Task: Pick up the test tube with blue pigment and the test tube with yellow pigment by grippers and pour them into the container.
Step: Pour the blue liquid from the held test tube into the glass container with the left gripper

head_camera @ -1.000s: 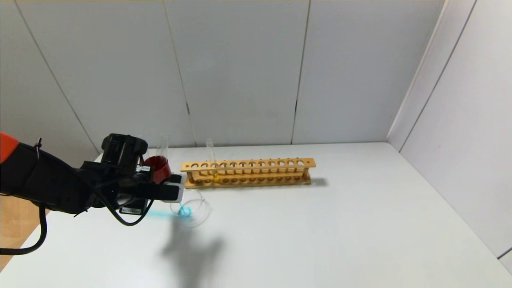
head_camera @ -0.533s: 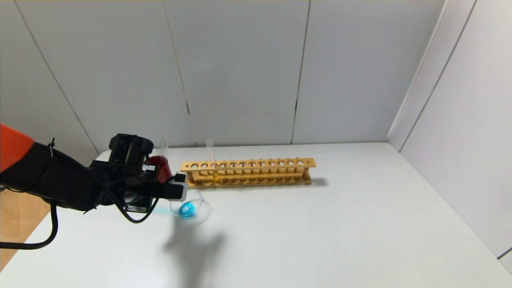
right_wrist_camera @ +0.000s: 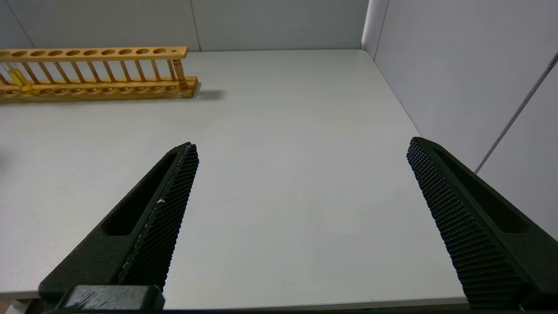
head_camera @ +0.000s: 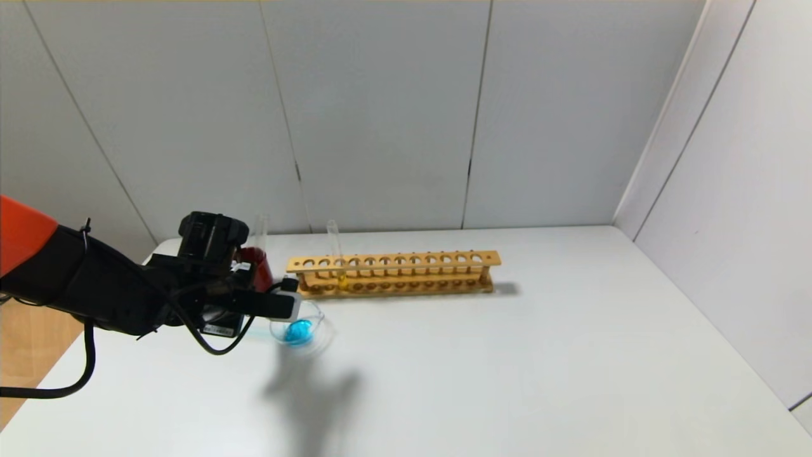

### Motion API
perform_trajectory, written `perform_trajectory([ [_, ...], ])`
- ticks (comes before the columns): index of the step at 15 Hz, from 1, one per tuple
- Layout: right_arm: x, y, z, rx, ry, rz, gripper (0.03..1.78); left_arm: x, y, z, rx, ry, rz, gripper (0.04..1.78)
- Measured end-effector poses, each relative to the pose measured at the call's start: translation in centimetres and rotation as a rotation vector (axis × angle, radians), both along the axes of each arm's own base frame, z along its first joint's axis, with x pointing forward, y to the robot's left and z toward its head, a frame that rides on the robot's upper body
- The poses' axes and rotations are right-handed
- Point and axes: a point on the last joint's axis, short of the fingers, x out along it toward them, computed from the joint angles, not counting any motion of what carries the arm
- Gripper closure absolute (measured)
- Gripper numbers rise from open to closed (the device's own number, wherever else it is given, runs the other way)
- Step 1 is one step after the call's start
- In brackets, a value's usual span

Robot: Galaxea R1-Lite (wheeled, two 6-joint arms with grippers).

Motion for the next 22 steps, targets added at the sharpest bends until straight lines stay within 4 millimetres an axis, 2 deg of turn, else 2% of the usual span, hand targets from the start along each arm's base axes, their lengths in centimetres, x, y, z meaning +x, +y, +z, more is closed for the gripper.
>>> perform_trajectory([
  [22,0.0,0.0,0.0,0.0,0.0,0.0,0.06,-0.3,-1.2,0.9,0.182,-0.026,-0.05,1.5],
])
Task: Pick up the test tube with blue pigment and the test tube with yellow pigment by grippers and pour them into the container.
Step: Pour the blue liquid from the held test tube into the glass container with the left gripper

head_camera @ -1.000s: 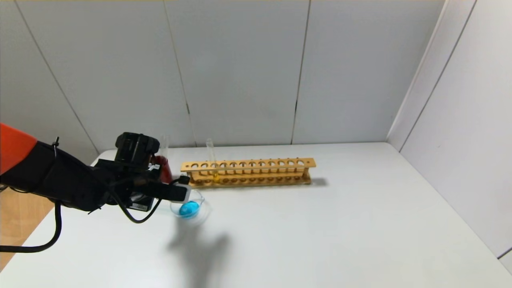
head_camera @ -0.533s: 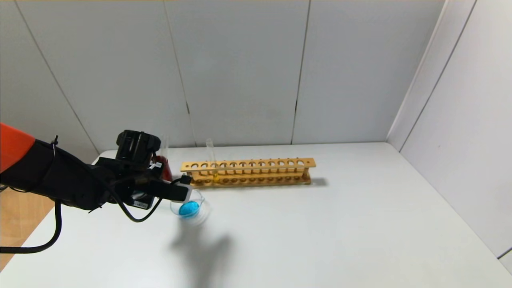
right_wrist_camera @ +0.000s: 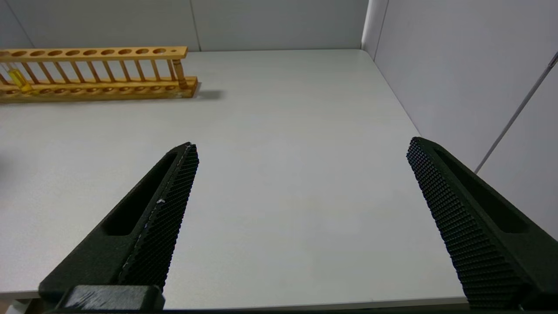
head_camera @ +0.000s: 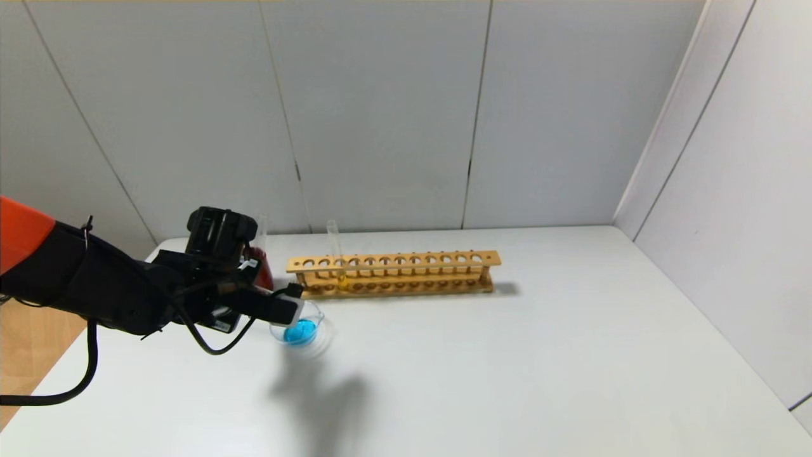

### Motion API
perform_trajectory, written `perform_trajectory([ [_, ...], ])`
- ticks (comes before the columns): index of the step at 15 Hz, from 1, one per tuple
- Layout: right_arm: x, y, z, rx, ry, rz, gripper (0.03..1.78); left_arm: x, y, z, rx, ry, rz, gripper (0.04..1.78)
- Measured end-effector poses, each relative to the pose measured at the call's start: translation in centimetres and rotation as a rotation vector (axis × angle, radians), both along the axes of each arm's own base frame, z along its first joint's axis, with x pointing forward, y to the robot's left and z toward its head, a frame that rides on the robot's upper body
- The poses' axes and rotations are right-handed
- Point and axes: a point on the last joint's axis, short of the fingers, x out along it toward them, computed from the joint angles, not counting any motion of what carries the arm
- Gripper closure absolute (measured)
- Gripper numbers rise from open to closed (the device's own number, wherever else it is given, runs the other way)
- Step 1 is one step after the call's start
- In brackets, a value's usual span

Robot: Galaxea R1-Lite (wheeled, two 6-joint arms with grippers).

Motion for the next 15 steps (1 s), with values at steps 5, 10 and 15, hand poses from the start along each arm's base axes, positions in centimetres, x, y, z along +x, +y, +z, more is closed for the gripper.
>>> perform_trajectory([
  [5,0.0,0.0,0.0,0.0,0.0,0.0,0.06,-0.12,-0.19,-0.06,0.043,0.005,-0.002,1.5],
  [10,0.0,0.0,0.0,0.0,0.0,0.0,0.06,-0.21,-0.2,0.22,0.085,0.002,-0.021,1.5],
  [15,0.0,0.0,0.0,0.0,0.0,0.001,0.06,-0.27,-0.46,0.39,0.108,-0.004,-0.026,1.5],
])
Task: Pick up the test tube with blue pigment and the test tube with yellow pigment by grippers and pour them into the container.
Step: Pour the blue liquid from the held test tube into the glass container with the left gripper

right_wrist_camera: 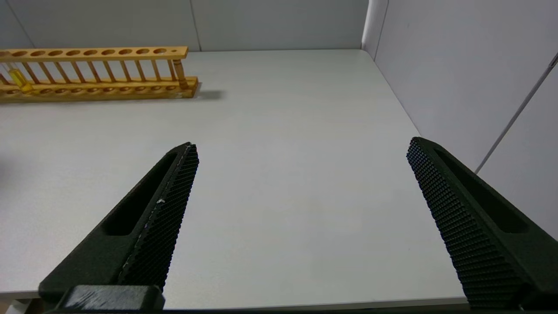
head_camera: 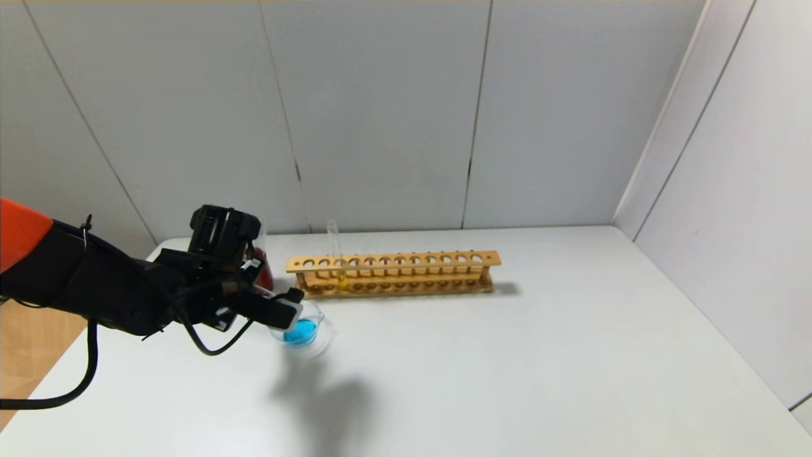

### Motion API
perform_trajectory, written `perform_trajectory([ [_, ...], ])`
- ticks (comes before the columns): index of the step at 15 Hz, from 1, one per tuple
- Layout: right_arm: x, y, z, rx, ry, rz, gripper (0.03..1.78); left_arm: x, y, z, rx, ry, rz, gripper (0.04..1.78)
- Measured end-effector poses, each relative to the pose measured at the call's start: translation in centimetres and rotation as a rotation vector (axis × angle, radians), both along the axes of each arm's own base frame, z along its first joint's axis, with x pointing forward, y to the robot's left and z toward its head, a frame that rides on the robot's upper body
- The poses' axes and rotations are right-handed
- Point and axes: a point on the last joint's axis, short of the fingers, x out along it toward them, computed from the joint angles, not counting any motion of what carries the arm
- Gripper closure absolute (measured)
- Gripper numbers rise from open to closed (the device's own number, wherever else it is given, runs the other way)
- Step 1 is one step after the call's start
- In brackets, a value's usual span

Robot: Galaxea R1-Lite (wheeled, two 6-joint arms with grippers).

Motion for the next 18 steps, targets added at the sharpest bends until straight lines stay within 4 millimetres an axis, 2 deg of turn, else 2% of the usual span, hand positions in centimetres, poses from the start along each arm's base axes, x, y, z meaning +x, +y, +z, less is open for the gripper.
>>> perform_trajectory([
  [7,0.0,0.0,0.0,0.0,0.0,0.0,0.06,0.1,-0.7,1.0,0.091,-0.029,-0.031,1.5],
  [11,0.0,0.0,0.0,0.0,0.0,-0.001,0.06,-0.1,-1.7,1.1,0.124,-0.033,-0.056,1.5],
  [18,0.0,0.0,0.0,0.0,0.0,0.0,0.06,-0.3,-2.2,1.1,0.189,-0.026,-0.067,1.5],
])
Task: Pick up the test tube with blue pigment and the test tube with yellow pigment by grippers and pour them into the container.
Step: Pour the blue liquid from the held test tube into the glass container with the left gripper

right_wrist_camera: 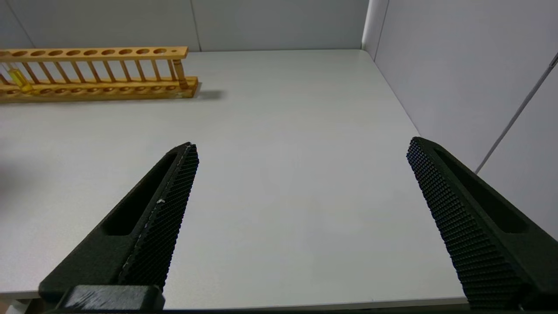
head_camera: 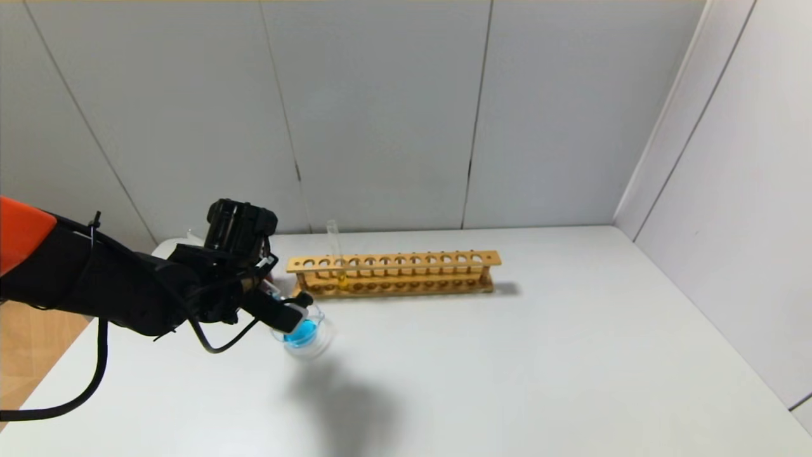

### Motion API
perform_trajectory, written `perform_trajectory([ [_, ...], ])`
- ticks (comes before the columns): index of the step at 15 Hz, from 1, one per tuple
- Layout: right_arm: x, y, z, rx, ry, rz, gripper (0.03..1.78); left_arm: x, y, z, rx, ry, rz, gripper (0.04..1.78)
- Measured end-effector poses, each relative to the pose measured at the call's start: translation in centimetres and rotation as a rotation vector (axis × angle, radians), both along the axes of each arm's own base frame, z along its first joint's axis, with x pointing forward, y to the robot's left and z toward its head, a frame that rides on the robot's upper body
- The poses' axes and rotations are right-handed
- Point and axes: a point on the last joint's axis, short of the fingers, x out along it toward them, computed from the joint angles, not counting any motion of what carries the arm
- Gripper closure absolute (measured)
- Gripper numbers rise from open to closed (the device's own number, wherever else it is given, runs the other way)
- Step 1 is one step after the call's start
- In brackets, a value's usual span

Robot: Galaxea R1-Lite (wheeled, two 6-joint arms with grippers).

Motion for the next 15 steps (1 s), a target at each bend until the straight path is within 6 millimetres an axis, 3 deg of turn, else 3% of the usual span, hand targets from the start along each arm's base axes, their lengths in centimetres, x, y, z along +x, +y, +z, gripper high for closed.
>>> perform_trajectory([
  [15,0.0,0.0,0.0,0.0,0.0,-0.001,0.06,-1.1,-0.8,-1.0,0.098,0.043,-0.021,1.5],
])
